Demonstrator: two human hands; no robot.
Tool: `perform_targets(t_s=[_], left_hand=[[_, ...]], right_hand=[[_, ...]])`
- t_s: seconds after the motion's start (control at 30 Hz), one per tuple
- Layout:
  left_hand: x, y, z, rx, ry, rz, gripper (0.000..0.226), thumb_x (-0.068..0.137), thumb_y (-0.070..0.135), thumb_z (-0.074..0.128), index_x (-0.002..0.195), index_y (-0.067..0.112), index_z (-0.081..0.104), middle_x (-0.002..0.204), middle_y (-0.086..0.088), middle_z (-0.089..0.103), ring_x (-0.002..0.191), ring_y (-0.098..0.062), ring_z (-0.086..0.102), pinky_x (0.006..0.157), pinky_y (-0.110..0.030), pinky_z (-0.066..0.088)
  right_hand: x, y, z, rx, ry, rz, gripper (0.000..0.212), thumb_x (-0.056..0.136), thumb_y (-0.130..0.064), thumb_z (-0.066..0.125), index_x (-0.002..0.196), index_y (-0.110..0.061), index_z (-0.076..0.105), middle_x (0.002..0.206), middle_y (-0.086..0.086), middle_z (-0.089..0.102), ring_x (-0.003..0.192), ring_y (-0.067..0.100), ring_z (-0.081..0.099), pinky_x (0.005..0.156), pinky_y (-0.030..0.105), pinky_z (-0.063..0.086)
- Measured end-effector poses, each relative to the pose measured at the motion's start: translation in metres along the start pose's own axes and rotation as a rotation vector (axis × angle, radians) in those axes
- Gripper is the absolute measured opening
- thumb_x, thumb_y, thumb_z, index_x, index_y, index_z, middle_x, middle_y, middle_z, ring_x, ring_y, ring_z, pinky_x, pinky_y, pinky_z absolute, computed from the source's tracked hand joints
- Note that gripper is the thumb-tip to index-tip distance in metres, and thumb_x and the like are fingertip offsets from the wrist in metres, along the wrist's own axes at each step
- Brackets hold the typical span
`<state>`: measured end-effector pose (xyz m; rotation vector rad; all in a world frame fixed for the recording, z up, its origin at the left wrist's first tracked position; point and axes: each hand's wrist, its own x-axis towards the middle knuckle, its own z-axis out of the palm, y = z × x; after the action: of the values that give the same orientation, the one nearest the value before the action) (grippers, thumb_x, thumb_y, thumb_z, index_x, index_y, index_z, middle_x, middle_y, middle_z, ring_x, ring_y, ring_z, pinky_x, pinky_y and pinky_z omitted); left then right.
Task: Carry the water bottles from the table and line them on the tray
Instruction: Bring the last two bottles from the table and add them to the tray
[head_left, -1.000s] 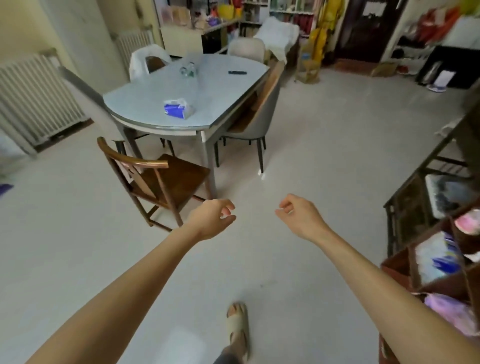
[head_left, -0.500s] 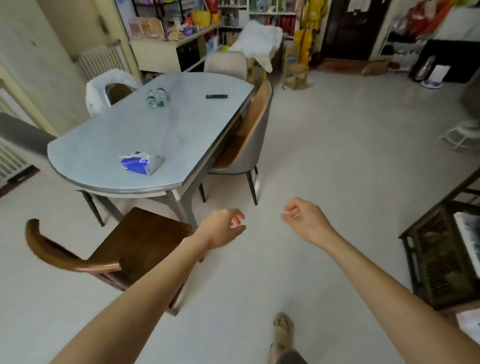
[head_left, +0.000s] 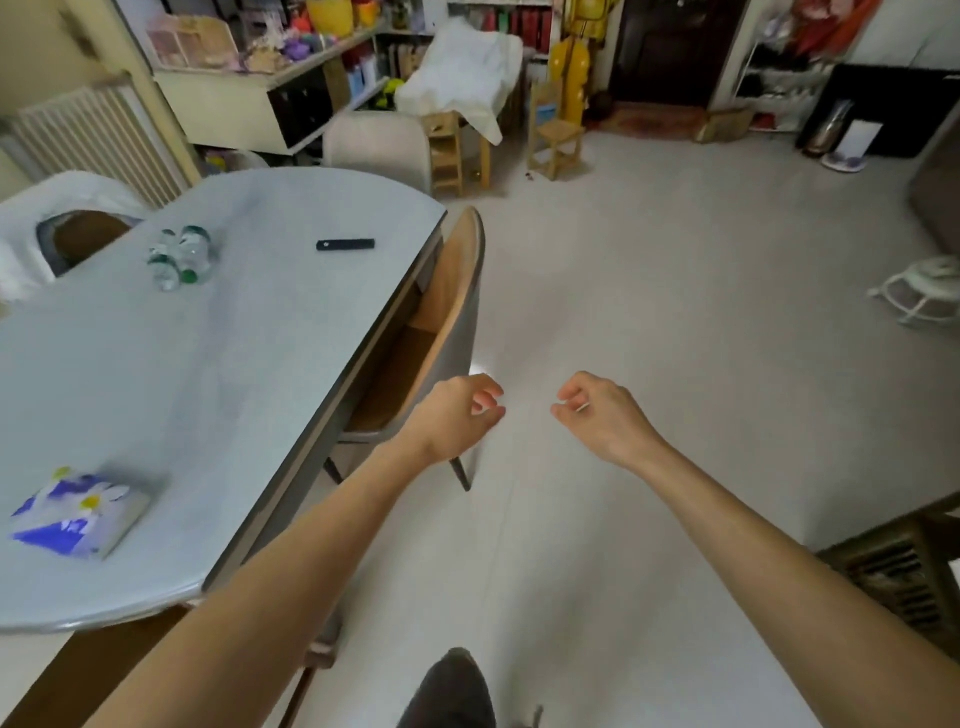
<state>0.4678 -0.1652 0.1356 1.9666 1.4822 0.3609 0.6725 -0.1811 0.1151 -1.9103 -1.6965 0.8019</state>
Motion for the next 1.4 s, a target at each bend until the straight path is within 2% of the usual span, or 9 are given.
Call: perform_targets(t_s=[0.23, 0.37, 0.47, 0.73, 0.87, 1.13, 1.27, 1.4], left_hand=[[0.204, -0.006, -0.035, -0.029, 0.025, 0.074, 0.028, 0.093, 0.026, 0.059, 0.117, 0.014, 0.063, 0.111, -0.003, 0.07, 0.102, -0.018, 0.066, 0.094, -0.036, 0.052], [0.318, -0.006, -0.068, -0.03, 0.0, 0.073, 0.029, 0.094, 0.026, 0.058, 0.12, 0.013, 0.061, 0.115, -0.004, 0.068, 0.106, -0.02, 0.064, 0.097, -0.039, 0.051], [0.396, -0.003, -0.09, -0.03, 0.025, 0.082, 0.028, 0.094, 0.024, 0.058, 0.119, 0.011, 0.061, 0.109, -0.001, 0.062, 0.108, -0.021, 0.063, 0.097, -0.04, 0.051], [0.593, -0.03, -0.099, 0.062, -0.05, 0.002, 0.031, 0.093, 0.034, 0.059, 0.12, 0.018, 0.06, 0.119, -0.002, 0.066, 0.107, -0.019, 0.062, 0.098, -0.041, 0.05], [0.694, -0.044, -0.107, 0.065, -0.032, -0.084, 0.03, 0.093, 0.033, 0.061, 0.119, 0.017, 0.061, 0.12, -0.003, 0.066, 0.105, -0.019, 0.063, 0.095, -0.038, 0.052], [0.851, -0.068, -0.16, -0.04, 0.164, -0.301, 0.029, 0.093, 0.033, 0.058, 0.119, 0.02, 0.061, 0.117, 0.001, 0.066, 0.106, -0.017, 0.063, 0.095, -0.04, 0.052], [0.913, -0.105, -0.193, -0.085, 0.326, -0.371, 0.027, 0.094, 0.031, 0.057, 0.119, 0.022, 0.061, 0.116, 0.003, 0.066, 0.106, -0.012, 0.062, 0.091, -0.029, 0.048], [0.984, -0.154, -0.244, -0.103, 0.503, -0.391, 0.027, 0.094, 0.03, 0.056, 0.119, 0.022, 0.061, 0.116, 0.003, 0.067, 0.105, -0.011, 0.063, 0.094, -0.032, 0.051]], right_hand=[[0.189, -0.002, -0.024, -0.009, -0.013, -0.01, 0.021, 0.088, -0.028, 0.062, 0.105, -0.015, 0.061, 0.093, -0.003, 0.061, 0.086, 0.019, 0.06, 0.074, 0.026, 0.046], [0.29, -0.012, -0.05, -0.026, -0.014, 0.001, 0.021, 0.089, -0.026, 0.062, 0.106, -0.014, 0.061, 0.098, 0.0, 0.064, 0.089, 0.021, 0.062, 0.078, 0.03, 0.05], [0.361, -0.017, -0.072, -0.026, 0.005, -0.001, 0.021, 0.089, -0.027, 0.062, 0.106, -0.013, 0.061, 0.097, 0.0, 0.064, 0.088, 0.021, 0.062, 0.078, 0.033, 0.051], [0.566, 0.006, -0.099, -0.042, -0.07, -0.054, 0.022, 0.089, -0.03, 0.061, 0.107, -0.017, 0.06, 0.096, -0.003, 0.063, 0.085, 0.017, 0.061, 0.069, 0.026, 0.044], [0.683, 0.012, -0.107, -0.058, -0.144, -0.121, 0.022, 0.089, -0.03, 0.061, 0.107, -0.017, 0.058, 0.096, -0.003, 0.061, 0.084, 0.016, 0.06, 0.069, 0.027, 0.047], [0.903, -0.02, -0.118, -0.103, -0.33, -0.248, 0.019, 0.089, -0.031, 0.061, 0.103, -0.02, 0.057, 0.091, -0.008, 0.058, 0.085, 0.018, 0.061, 0.078, 0.033, 0.053], [1.005, -0.047, -0.097, -0.137, -0.425, -0.325, 0.022, 0.089, -0.032, 0.061, 0.107, -0.018, 0.058, 0.094, -0.005, 0.058, 0.083, 0.016, 0.059, 0.074, 0.03, 0.051], [1.106, -0.09, -0.065, -0.129, -0.479, -0.391, 0.022, 0.089, -0.029, 0.061, 0.106, -0.016, 0.058, 0.095, -0.003, 0.059, 0.083, 0.018, 0.059, 0.077, 0.032, 0.05]])
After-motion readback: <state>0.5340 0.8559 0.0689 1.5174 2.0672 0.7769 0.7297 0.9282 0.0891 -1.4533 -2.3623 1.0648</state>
